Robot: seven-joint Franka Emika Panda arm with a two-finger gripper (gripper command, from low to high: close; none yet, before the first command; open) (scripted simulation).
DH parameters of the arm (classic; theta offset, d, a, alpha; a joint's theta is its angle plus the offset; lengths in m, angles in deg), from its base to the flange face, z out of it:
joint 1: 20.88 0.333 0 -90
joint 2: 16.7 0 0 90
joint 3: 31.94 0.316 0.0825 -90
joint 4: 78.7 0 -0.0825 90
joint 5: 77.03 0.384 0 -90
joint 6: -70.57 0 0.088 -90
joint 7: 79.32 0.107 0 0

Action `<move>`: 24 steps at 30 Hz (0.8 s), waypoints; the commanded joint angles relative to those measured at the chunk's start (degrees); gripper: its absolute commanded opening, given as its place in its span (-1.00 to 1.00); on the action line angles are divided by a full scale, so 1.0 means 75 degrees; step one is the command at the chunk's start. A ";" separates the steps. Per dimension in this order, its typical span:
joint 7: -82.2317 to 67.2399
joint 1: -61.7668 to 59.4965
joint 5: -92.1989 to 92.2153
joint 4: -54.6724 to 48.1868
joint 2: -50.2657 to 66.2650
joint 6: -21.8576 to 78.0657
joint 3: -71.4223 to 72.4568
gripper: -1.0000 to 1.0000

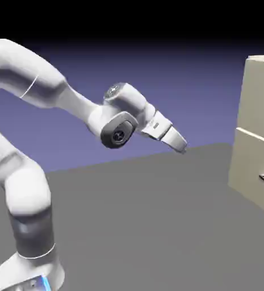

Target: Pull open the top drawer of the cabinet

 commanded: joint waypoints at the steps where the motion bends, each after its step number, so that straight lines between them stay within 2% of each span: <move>1: -0.0048 -0.0105 -0.0333 -0.0188 0.0254 0.0041 0.0212 0.00; 24: -0.1153 -0.2528 -0.7974 -0.4496 0.6080 0.0974 0.5074 0.00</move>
